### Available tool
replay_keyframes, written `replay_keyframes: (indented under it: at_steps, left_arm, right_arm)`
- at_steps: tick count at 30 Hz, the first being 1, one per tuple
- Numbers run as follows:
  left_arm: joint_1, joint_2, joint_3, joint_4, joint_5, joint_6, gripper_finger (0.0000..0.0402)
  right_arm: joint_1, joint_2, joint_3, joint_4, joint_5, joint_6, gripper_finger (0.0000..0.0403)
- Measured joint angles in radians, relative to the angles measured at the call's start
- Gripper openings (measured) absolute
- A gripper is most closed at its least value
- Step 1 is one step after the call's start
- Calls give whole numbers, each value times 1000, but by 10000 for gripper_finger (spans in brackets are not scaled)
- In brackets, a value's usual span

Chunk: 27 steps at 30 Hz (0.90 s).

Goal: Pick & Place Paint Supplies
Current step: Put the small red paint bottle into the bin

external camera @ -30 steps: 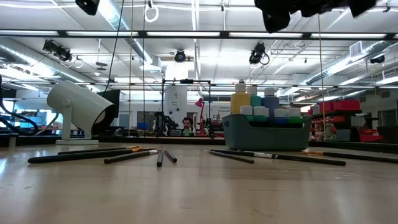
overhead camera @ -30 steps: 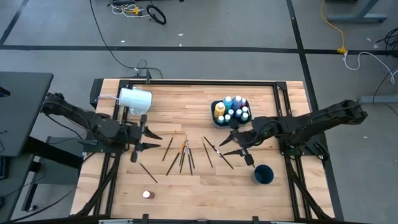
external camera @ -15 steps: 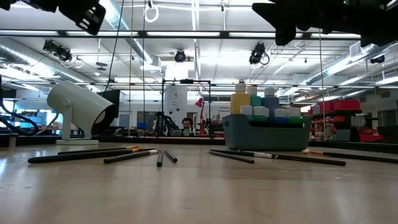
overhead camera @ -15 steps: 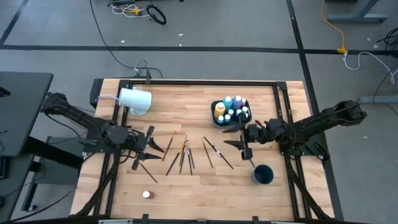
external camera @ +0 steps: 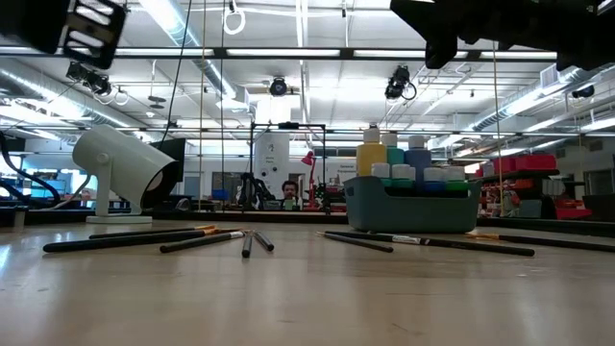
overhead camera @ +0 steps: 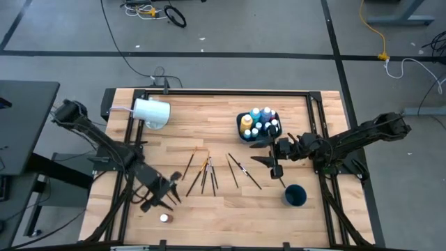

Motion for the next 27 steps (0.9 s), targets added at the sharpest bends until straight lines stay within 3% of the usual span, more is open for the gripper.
replay_keyframes:
  at_steps: [3, 7, 16, 22, 27]
  left_arm:
    - [-39, 59, 0, 64, -51, -21, 193]
    - [-82, 85, 0, 84, 12, -68, 181]
    - [-155, 80, 0, 90, -31, -148, 154]
    - [-199, 80, 0, 35, -113, -263, 161]
    - [-229, 80, 0, 25, -141, -266, 176]
  right_arm:
    - [0, 0, 0, 1, 0, 0, 184]
    - [0, 0, 0, 0, 0, 18, 184]
    - [0, 0, 0, -1, 0, 26, 184]
    - [0, 0, 0, -1, -1, 26, 184]
    - [0, 0, 0, -1, -1, 26, 184]
